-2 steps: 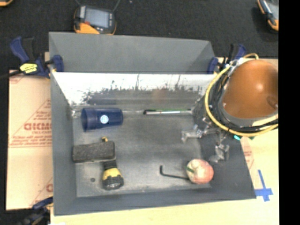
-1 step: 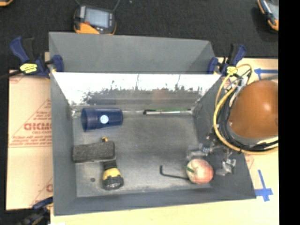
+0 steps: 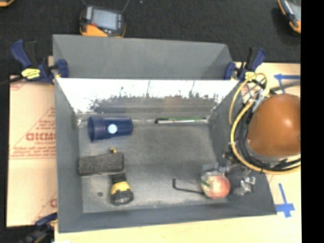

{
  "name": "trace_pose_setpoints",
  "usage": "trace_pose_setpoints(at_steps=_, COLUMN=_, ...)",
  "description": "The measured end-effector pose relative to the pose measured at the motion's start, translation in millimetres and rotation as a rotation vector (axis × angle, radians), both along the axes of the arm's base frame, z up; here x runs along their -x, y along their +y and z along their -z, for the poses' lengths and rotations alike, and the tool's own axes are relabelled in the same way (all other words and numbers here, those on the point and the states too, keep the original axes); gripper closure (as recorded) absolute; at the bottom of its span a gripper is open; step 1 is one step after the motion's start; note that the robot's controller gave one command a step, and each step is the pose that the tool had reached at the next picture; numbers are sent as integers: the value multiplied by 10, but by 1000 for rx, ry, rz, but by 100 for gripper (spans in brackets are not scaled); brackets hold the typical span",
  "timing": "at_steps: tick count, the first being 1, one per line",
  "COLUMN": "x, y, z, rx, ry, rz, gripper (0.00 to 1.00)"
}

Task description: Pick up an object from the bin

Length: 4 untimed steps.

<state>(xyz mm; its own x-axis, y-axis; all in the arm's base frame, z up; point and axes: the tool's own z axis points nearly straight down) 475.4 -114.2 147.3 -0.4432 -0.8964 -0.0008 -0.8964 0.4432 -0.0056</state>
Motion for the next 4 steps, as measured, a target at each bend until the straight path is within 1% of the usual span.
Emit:
trace_pose_setpoints(at_steps=1, x=-55, y=109, z=526, rx=2, ry=-4, rz=-306, gripper=0)
trace_pose_setpoints(at_steps=2, x=-190, y=145, z=665, rx=-2, ry=0, rz=-186, gripper=0)
trace_pose_setpoints(at_steps=3, x=-137, y=-177, z=-233, rx=2, ry=-3, rz=-378, gripper=100)
trace_pose_setpoints(at_steps=4, x=-133, y=-161, z=-214, rx=-2, ry=0, rz=-378, gripper=100)
